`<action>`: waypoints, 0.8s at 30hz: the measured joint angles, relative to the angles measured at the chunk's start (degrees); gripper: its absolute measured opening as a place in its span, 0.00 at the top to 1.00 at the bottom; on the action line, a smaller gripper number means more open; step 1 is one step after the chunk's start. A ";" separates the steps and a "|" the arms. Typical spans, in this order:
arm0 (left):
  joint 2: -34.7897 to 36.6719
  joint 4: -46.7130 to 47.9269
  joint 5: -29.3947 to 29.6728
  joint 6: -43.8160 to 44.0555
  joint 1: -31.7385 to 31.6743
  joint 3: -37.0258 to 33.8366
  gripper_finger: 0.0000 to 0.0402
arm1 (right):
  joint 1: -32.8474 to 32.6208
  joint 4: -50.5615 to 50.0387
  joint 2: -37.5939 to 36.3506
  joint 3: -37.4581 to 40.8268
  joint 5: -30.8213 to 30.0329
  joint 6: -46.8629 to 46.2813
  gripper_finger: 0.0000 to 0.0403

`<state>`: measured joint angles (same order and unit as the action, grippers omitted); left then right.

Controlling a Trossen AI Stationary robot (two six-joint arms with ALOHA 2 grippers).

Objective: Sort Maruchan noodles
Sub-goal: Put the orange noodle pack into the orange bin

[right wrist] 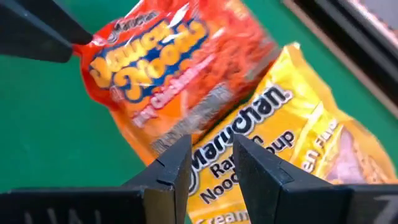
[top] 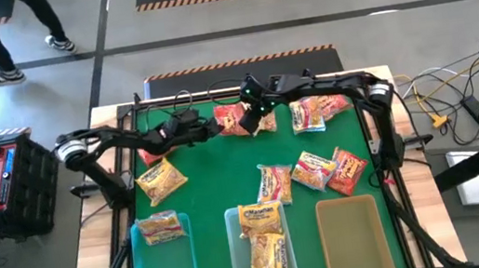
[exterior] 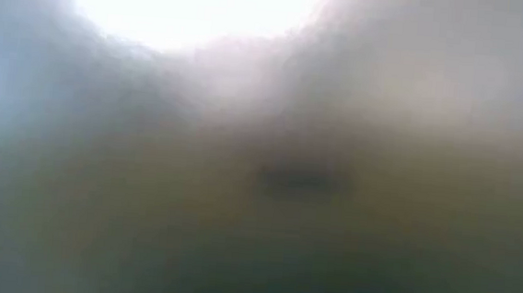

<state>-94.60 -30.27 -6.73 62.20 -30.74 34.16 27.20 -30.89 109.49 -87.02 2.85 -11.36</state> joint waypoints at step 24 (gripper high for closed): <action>-0.69 12.91 1.64 -6.45 -1.27 7.25 0.58 | 2.25 0.17 5.04 -1.01 0.08 2.43 0.75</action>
<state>-95.29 -17.37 -5.08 55.75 -32.01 41.41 29.45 -30.72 114.53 -88.03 2.93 -8.93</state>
